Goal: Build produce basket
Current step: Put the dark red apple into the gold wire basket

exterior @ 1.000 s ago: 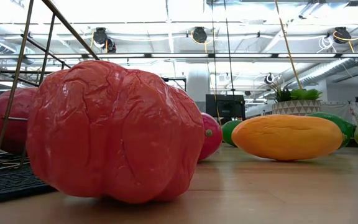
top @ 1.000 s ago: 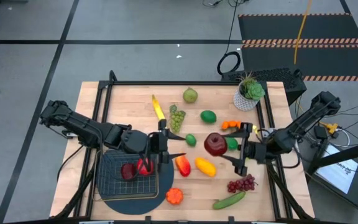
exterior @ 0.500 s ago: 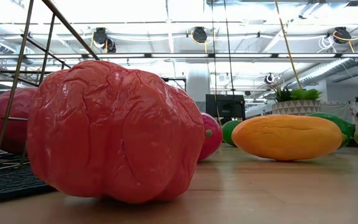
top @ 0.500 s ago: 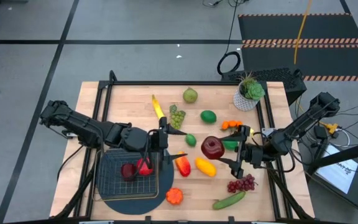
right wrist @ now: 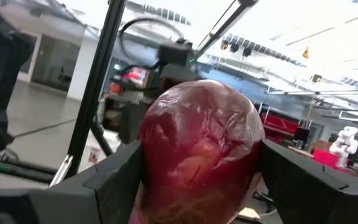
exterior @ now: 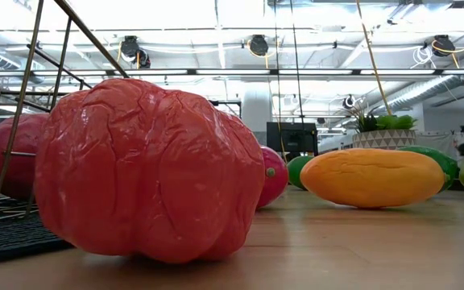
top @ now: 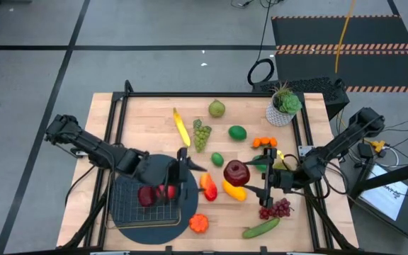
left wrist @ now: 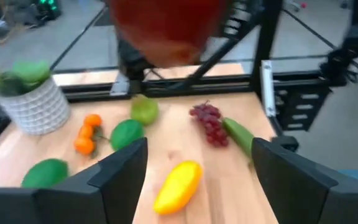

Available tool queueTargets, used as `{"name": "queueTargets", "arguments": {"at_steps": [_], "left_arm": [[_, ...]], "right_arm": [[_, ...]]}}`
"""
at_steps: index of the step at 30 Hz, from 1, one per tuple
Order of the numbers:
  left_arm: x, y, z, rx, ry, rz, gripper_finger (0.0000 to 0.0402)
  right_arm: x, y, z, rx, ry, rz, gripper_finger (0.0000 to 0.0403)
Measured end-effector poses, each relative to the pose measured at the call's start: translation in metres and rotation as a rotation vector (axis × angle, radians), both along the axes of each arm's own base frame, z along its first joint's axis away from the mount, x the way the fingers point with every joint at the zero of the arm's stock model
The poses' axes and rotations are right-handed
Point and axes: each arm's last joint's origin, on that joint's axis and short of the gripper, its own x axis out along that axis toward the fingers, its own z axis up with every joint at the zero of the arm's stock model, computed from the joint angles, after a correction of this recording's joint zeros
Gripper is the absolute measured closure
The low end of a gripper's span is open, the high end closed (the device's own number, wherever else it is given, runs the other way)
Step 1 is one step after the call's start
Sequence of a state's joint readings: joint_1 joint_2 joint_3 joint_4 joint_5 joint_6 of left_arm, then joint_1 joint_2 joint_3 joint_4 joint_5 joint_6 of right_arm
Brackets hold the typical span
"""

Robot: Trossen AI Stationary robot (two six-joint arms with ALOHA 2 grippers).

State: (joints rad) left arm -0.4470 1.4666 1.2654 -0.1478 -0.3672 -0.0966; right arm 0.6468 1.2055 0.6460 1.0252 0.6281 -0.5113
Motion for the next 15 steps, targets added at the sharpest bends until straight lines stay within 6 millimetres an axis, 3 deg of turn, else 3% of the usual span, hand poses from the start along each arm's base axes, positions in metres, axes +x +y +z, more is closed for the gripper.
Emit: {"name": "queueTargets", "arguments": {"at_steps": [4, 15], "left_arm": [[-0.003, -0.008, 0.0, 0.026, -0.039, -0.04, 0.0125], [0.0, -0.007, 0.006, 0.06, -0.113, -0.014, 0.01]], "right_arm": [[0.002, -0.001, 0.001, 0.017, -0.03, -0.011, 0.0108], [0.011, -0.012, -0.004, 0.134, 0.0, -0.023, 0.0108]]}}
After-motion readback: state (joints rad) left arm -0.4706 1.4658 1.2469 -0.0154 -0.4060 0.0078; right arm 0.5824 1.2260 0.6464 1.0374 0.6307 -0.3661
